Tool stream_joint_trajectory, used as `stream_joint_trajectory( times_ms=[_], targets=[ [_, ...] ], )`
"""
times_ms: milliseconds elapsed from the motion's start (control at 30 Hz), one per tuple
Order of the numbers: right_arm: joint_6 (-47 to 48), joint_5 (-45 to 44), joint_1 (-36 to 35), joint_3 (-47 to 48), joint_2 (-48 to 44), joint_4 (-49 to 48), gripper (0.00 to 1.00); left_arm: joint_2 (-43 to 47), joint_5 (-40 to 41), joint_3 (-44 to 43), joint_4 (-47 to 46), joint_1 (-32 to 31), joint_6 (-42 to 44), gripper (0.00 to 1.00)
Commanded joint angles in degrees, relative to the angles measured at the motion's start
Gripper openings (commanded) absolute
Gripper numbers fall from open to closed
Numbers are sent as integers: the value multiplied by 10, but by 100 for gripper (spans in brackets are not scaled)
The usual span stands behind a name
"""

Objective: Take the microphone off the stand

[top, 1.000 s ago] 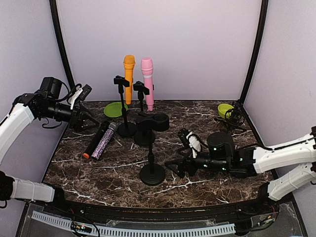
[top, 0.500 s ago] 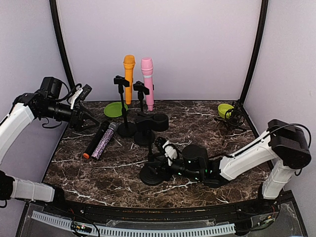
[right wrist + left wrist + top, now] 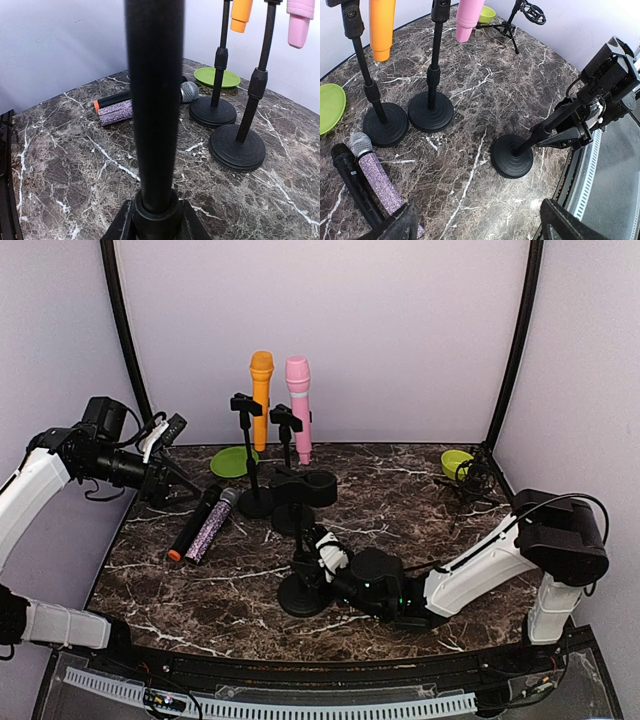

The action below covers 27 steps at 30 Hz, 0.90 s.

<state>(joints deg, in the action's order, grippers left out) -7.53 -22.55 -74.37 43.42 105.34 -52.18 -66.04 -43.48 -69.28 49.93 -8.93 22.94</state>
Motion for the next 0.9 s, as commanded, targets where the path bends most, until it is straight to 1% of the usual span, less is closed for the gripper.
stream_joint_trajectory(
  times_ms=[0, 100, 200, 267, 367, 500, 600, 767, 867],
  targets=[
    [0, -33, -6, 33, -4, -33, 0, 25, -23, 39, 15, -3, 19, 86],
    [-12, -26, -7, 59, -28, -15, 0, 54, -39, 86, 4, -14, 33, 85],
    [-30, -4, -8, 108, -46, 15, 0, 81, -37, 108, -30, -57, 33, 83],
    [-45, 13, -8, 148, -47, 34, 0, 94, -36, 120, -69, -79, 6, 81],
    [-73, 46, -8, 195, -40, 38, 0, 108, -37, 140, -118, -99, -23, 78],
    [-111, 85, -8, 269, -18, 61, 0, 118, -34, 171, -151, -130, -56, 74],
    [-112, 102, -12, 313, 0, 93, 0, 123, -16, 197, -181, -143, -78, 70],
    [-108, 106, -15, 344, 17, 112, 0, 101, -12, 184, -198, -156, -71, 68],
    [-107, 107, -15, 357, 21, 122, 0, 93, -21, 176, -202, -156, -67, 65]
  ],
)
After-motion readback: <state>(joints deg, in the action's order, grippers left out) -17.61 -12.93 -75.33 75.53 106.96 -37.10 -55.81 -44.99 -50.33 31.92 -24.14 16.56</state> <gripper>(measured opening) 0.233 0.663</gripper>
